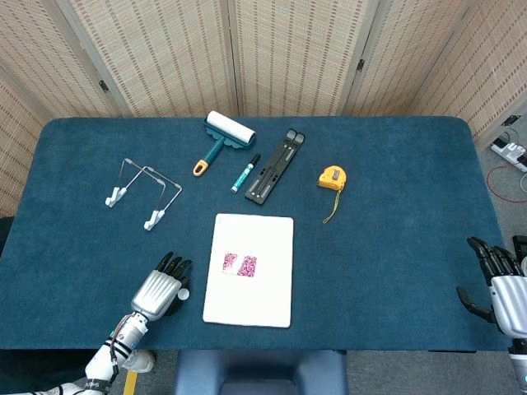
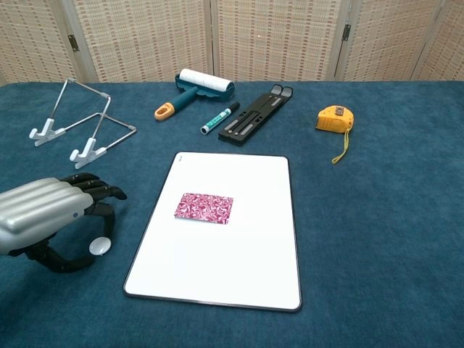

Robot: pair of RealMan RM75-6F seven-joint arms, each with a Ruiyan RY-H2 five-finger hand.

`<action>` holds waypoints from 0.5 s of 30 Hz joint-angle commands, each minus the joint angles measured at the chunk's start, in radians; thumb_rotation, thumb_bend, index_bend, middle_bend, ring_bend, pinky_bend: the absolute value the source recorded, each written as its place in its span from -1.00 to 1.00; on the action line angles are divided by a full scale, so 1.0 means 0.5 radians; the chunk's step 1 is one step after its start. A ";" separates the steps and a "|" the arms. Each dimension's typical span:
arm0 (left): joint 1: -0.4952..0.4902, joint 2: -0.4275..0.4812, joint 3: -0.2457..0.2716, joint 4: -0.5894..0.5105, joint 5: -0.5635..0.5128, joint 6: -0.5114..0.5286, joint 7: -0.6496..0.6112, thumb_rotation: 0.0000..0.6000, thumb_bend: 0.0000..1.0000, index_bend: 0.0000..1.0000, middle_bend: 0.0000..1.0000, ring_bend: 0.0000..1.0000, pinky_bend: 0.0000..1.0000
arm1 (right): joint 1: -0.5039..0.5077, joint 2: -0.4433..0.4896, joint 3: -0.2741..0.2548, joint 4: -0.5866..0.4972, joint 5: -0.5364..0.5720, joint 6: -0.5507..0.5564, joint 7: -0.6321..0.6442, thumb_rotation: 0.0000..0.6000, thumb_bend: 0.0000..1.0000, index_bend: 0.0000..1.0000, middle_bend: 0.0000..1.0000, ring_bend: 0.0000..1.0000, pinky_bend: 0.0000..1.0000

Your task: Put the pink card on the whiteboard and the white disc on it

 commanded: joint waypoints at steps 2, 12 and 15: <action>0.002 -0.001 -0.010 0.005 -0.001 -0.016 -0.008 1.00 -0.28 -0.08 -0.69 -0.75 -1.00 | 0.000 -0.001 0.001 -0.002 0.000 0.001 -0.001 1.00 -0.26 -0.90 -0.75 -0.72 -0.78; 0.011 -0.001 -0.029 0.012 0.009 -0.042 -0.034 1.00 -0.14 -0.03 -0.67 -0.73 -1.00 | 0.001 0.002 0.001 -0.008 0.000 0.000 -0.008 1.00 -0.26 -0.90 -0.75 -0.72 -0.78; 0.009 0.010 -0.046 -0.003 0.023 -0.035 -0.042 1.00 -0.14 -0.03 -0.67 -0.73 -1.00 | 0.002 0.003 0.002 -0.010 0.001 -0.003 -0.011 1.00 -0.26 -0.90 -0.75 -0.72 -0.78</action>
